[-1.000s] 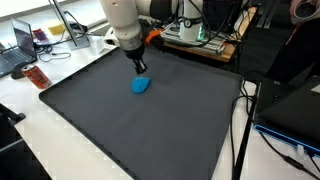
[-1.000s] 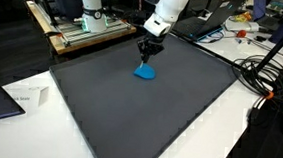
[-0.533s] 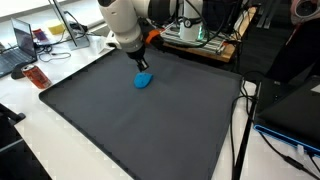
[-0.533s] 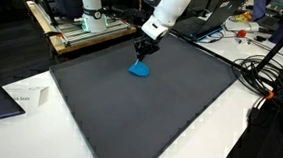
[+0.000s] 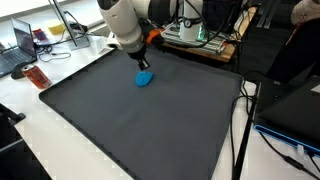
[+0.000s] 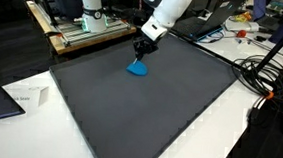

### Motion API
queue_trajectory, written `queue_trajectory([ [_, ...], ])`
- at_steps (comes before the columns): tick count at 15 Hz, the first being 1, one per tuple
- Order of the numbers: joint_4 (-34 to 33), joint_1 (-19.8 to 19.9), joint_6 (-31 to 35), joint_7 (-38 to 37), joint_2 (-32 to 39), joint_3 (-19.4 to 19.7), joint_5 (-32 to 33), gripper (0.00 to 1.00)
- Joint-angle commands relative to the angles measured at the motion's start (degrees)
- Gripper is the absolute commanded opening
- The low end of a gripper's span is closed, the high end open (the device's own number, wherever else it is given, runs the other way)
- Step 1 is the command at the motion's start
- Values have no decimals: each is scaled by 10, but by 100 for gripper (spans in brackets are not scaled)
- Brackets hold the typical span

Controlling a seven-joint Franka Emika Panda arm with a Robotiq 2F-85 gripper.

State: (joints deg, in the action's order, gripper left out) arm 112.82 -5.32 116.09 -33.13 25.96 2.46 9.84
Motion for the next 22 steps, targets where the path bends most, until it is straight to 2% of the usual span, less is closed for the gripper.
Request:
queue_trajectory([
  [1, 21, -13, -20, 10, -38, 2, 0, 3],
  [13, 50, -29, -40, 7, -137, -19, 9, 3],
  [22, 54, -31, -42, 4, -165, -38, 17, 3],
])
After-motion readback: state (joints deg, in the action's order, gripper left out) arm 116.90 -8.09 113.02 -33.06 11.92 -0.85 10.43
